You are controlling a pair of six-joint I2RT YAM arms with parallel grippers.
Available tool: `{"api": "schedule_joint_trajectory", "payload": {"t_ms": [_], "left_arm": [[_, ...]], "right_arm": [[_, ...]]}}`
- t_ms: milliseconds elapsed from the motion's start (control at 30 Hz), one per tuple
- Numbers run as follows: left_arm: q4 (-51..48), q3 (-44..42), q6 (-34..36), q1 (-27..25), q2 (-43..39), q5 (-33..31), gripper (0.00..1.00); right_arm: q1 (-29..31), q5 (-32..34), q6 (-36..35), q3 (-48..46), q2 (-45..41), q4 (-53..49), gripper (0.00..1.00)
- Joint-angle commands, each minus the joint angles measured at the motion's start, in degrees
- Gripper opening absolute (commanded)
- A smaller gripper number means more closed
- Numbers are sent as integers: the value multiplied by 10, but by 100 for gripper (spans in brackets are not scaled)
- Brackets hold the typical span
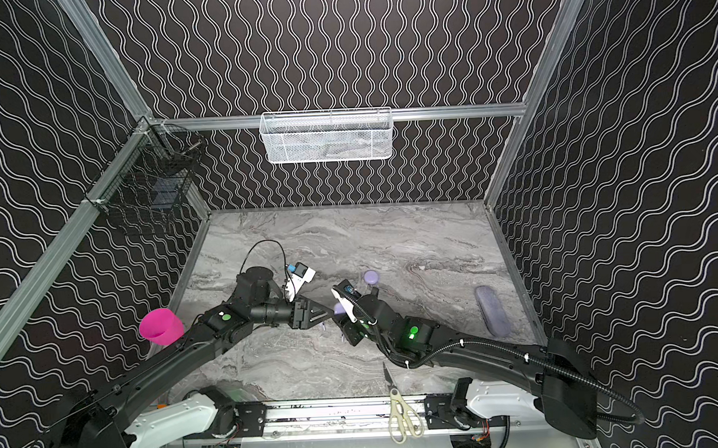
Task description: Insert the wireless bluetooth earbuds into the charging case
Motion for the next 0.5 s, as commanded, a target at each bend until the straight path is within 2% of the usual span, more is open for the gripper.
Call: {"api": "schedule_joint_trajectory", "payload": {"t_ms": [0, 467], "left_arm": [[36, 1, -9, 0, 7, 12, 58], [50, 2, -13, 0, 30, 28, 54]], "right_arm": [[6, 5, -4, 12, 7, 24, 40], [14, 25, -21, 32, 17, 23, 39]]}}
